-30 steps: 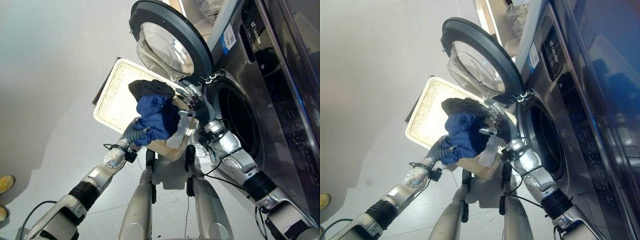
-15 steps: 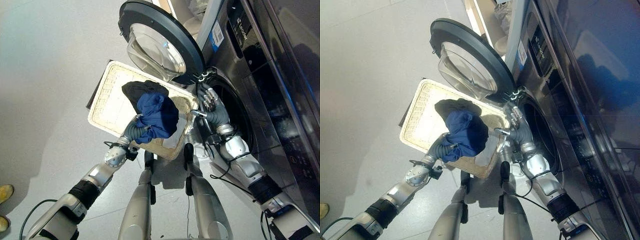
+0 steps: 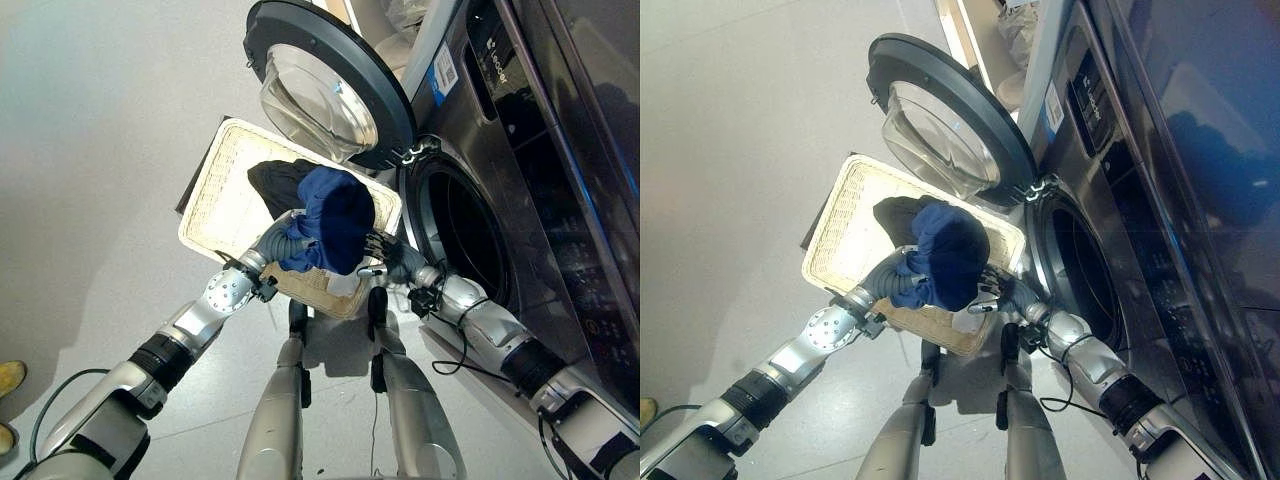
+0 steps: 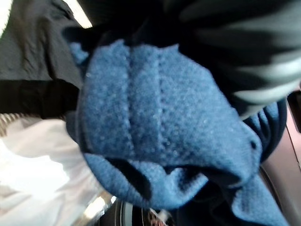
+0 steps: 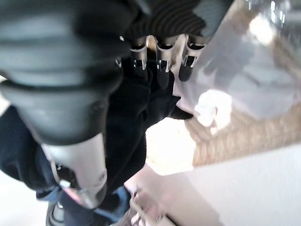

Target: Put the clothes into the washing machine.

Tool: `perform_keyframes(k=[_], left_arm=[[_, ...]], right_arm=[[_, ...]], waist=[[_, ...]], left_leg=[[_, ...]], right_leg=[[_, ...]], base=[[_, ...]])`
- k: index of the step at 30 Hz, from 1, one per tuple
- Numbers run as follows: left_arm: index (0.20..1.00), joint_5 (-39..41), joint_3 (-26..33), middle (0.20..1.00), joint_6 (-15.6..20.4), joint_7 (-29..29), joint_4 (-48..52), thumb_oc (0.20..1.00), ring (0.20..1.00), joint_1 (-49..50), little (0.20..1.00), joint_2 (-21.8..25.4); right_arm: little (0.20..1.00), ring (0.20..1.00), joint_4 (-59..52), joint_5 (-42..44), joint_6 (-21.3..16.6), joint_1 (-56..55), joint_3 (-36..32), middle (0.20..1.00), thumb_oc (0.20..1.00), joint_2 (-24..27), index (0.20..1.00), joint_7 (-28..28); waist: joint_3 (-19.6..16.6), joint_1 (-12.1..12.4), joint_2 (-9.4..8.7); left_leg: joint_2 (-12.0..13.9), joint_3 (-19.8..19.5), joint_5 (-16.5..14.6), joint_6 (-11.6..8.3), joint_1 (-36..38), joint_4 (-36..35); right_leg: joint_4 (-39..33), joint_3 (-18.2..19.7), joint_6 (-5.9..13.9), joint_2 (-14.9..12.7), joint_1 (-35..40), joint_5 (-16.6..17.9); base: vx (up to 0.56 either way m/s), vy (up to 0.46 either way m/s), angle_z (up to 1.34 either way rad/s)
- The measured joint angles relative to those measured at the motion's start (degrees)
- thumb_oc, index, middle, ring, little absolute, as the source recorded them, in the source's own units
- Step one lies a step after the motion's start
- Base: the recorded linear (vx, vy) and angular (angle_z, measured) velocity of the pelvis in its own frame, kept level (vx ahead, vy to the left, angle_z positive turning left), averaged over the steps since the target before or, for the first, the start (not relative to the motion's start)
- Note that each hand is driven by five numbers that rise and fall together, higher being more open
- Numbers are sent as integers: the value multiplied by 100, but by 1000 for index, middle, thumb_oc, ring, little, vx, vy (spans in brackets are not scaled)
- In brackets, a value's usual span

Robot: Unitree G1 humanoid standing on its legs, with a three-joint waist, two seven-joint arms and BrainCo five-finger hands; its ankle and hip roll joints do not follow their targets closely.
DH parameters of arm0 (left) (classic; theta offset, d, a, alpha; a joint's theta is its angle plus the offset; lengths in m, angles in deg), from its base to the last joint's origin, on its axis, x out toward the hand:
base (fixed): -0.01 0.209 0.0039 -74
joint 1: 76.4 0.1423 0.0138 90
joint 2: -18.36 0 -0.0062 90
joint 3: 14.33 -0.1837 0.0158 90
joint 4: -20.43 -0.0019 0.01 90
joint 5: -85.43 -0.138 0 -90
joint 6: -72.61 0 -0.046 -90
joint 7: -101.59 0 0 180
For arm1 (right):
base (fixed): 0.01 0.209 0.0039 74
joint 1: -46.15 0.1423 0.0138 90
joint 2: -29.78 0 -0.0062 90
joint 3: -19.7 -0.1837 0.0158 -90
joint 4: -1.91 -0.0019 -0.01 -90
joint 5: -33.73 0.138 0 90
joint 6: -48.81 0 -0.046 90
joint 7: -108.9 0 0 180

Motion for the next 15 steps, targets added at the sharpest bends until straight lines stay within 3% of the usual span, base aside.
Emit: perform_keyframes(k=[2,3,11,12,15], left_arm=[[200,0,0,200,0,0,0,200,200,0,200,0],[200,28,-20,200,8,174,2,200,200,-5,200,42],[200,85,-58,200,8,247,3,200,200,-2,200,91],[200,326,-343,200,9,298,115,200,200,-15,200,149],[200,310,-436,200,-16,337,173,200,200,18,200,192]], right_arm=[[1000,1000,0,0,0,0,0,1000,1000,0,1000,0],[1000,1000,-2,221,209,-26,52,1000,1000,6,1000,-197],[1000,1000,-2,398,289,-34,54,1000,1000,7,1000,-290],[1000,1000,-90,1808,553,-350,52,1000,1000,-439,1000,-415],[1000,1000,-94,3074,590,-860,74,1000,1000,-703,1000,-584]], waist=[[0,0,0],[0,60,0],[0,102,0],[0,91,0],[0,92,0]], left_leg=[[0,0,0,0,0,0],[1,2,0,0,0,-1],[-2,1,0,0,0,-1],[-1,18,0,0,-6,-34],[-9,24,-1,1,-20,-65]], right_leg=[[0,0,0,0,0,0],[-2,1,-1,0,-1,0],[-2,0,0,-2,1,0],[-43,12,-6,4,-13,22],[-53,13,-17,-4,-35,32]], base=[[0,0,0],[0,0,0],[-7,3,0],[-41,8,-4],[-29,5,-1]])
